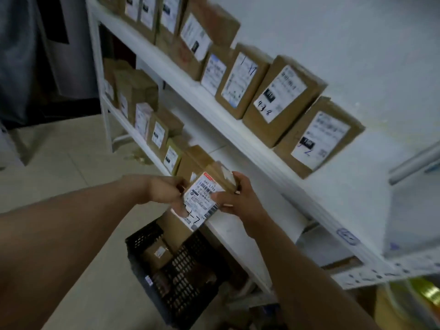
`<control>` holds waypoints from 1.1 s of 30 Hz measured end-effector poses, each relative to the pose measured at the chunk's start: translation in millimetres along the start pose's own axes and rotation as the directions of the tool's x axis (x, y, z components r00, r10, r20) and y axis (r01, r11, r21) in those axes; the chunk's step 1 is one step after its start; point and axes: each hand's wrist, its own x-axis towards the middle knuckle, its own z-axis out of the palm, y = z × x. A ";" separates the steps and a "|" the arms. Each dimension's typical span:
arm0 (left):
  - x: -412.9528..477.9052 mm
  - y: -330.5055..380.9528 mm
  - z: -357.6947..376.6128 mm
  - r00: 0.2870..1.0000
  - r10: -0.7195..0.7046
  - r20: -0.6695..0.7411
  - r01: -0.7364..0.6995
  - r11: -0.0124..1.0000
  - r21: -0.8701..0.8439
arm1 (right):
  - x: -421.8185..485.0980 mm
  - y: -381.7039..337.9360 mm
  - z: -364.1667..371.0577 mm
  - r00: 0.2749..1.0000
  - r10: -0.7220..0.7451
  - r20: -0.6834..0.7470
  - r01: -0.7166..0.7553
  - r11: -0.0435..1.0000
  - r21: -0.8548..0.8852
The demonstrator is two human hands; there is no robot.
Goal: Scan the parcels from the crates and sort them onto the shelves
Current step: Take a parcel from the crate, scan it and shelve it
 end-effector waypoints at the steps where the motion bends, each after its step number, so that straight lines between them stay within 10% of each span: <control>1: -16.0 9.6 -4.8 1.000 0.028 0.010 -0.028 1.000 -0.005 | -13.2 -16.9 -1.2 1.000 -0.019 -0.019 0.019 1.000 0.012; 15: -150.1 109.5 -9.5 0.954 0.278 0.114 -0.273 0.960 -0.062 | -156.9 -106.9 -29.4 0.959 -0.151 -0.239 0.230 0.909 0.348; 33: -113.7 235.3 155.2 0.804 0.541 0.247 -0.512 0.841 -0.175 | -253.1 -69.4 -159.3 0.900 -0.094 -0.425 0.221 0.940 0.261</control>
